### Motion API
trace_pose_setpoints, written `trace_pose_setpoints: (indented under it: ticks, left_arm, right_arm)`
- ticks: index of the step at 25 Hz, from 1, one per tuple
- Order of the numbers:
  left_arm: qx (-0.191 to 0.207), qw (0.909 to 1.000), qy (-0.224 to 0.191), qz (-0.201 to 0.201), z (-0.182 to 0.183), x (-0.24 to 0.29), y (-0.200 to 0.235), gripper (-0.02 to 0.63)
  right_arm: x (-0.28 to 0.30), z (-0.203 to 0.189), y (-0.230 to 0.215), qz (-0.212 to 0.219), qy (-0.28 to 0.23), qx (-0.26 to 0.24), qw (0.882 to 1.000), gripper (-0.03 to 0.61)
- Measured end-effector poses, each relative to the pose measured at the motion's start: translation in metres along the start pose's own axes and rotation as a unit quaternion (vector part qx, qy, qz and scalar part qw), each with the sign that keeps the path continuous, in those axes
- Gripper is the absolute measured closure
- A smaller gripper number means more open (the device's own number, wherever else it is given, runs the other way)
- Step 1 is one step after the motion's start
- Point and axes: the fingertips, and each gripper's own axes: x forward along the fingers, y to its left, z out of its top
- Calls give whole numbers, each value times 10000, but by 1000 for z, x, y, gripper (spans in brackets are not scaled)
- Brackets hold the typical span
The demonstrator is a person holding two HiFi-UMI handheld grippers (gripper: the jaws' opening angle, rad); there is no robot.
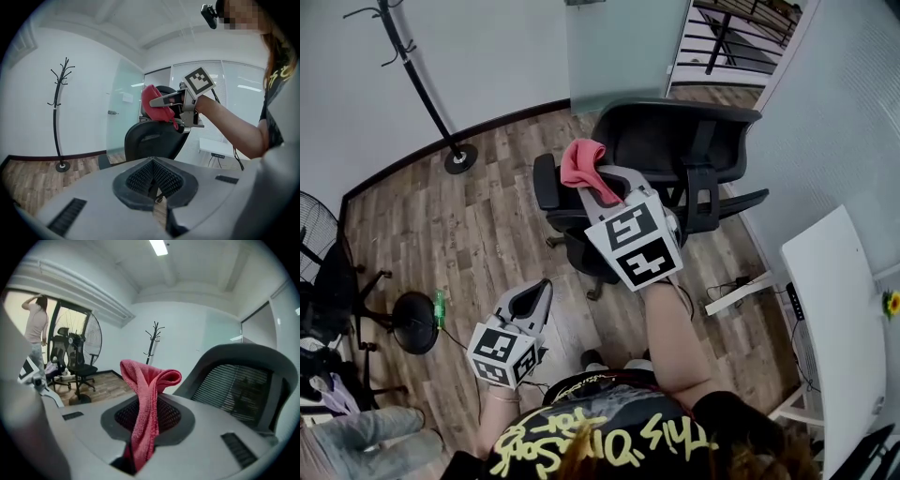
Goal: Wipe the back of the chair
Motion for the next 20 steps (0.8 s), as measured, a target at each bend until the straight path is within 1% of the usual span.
trace_pose_setpoints:
  ticks: [2, 4, 6, 8, 10, 12, 14, 15, 17, 20]
  left_arm:
    - [-20, 10000, 11, 20, -2, -2, 1, 621]
    - [-8, 10000, 22, 2, -2, 0, 0, 621]
    - [23, 10000, 25, -46, 1, 4, -3, 621]
    - [75, 9999, 9, -120, 5, 11, -9, 621]
    - [131, 9997, -15, -210, 9, 18, -17, 621]
    - [171, 9994, -34, -310, 13, 27, -25, 621]
    - [207, 9989, -46, -422, 17, 35, -36, 621]
    - [224, 9986, -50, -472, 19, 40, -42, 621]
    - [236, 9983, -54, -538, 21, 48, -54, 621]
    - [240, 9980, -15, -587, 21, 60, -68, 621]
  right_arm:
    - [-9, 14, 3, 247, -416, 360, 9982, 514]
    - [-26, 30, -4, 280, -811, 563, 9947, 514]
    - [-49, 45, -18, 109, -1129, 550, 9920, 514]
    - [-75, 56, -37, -149, -1364, 395, 9898, 514]
    - [-99, 59, -59, -478, -1405, 119, 9889, 514]
    - [-117, 52, -84, -953, -1163, -349, 9880, 514]
    - [-127, 37, -109, -1407, -680, -1026, 9824, 514]
    - [-130, 28, -118, -1530, -409, -1344, 9782, 514]
    - [-132, 8, -131, -1551, 0, -1714, 9729, 512]
    - [-128, -19, -138, -1351, 396, -2036, 9689, 512]
